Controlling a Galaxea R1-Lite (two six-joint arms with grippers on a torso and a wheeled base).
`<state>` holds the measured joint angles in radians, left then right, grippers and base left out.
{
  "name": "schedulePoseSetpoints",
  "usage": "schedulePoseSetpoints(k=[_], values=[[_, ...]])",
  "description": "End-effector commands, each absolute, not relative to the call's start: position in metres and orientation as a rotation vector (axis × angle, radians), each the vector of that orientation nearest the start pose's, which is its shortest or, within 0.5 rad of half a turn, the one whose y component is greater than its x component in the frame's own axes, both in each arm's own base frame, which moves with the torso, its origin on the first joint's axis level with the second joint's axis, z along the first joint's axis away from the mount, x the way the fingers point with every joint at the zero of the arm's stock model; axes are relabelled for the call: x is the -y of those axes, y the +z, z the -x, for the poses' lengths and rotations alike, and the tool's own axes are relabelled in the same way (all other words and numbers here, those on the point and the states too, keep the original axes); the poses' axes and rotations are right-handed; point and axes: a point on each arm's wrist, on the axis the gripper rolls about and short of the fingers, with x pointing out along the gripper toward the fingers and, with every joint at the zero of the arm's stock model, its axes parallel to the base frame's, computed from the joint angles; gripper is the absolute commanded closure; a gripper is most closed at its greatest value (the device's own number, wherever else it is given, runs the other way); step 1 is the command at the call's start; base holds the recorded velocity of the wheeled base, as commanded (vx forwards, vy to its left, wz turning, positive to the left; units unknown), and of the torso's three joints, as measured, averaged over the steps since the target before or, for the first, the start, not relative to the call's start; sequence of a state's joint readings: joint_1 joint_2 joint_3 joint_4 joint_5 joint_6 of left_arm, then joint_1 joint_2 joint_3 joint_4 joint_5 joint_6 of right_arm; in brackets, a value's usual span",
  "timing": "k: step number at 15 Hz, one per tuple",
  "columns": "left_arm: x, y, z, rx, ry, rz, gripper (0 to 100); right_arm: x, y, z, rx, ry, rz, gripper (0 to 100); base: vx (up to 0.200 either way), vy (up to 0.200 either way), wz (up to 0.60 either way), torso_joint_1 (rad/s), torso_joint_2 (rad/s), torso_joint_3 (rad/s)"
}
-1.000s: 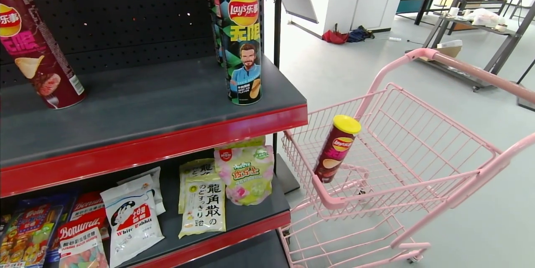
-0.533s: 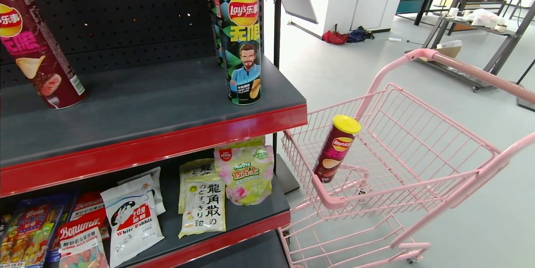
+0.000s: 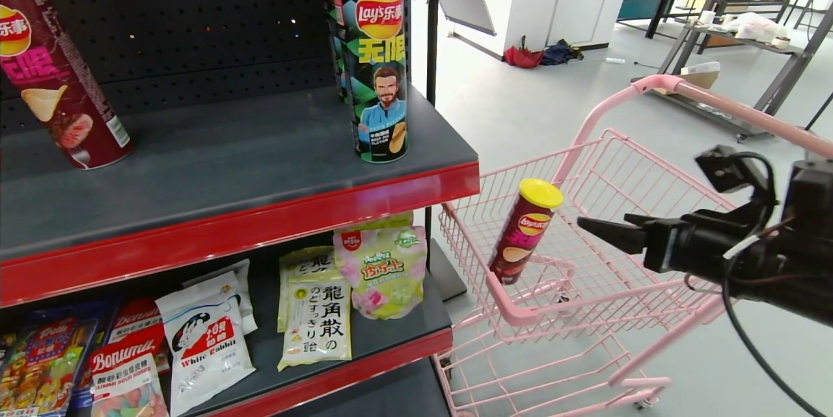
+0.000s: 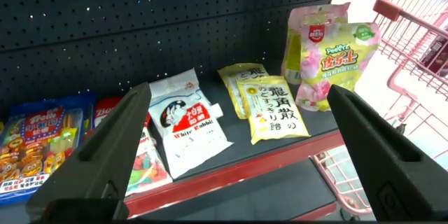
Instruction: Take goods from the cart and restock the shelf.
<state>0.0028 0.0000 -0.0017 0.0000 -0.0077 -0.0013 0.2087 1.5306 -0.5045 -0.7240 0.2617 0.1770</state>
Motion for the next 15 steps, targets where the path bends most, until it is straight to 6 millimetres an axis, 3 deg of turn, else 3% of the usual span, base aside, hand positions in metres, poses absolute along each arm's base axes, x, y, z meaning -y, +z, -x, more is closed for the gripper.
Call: schedulePoseSetpoints(k=[1, 5, 15], values=[[0.0, 0.076, 0.023, 0.0, -0.005, 0.002, 0, -0.074, 0.121, -0.263, -0.468, 0.473, -0.176, 0, 0.0, 0.0, 0.0, 0.0, 0.0, 0.0], [0.0, 0.076, 0.023, 0.0, -0.005, 0.0, 0, -0.082, 0.097, -0.285, -0.481, 0.474, -0.174, 0, 0.0, 0.0, 0.0, 0.0, 0.0, 0.0], [0.0, 0.076, 0.023, 0.0, -0.003, 0.0, 0, -0.092, 0.067, -0.335, -0.48, 0.408, -0.168, 0, 0.0, 0.0, 0.0, 0.0, 0.0, 0.0]])
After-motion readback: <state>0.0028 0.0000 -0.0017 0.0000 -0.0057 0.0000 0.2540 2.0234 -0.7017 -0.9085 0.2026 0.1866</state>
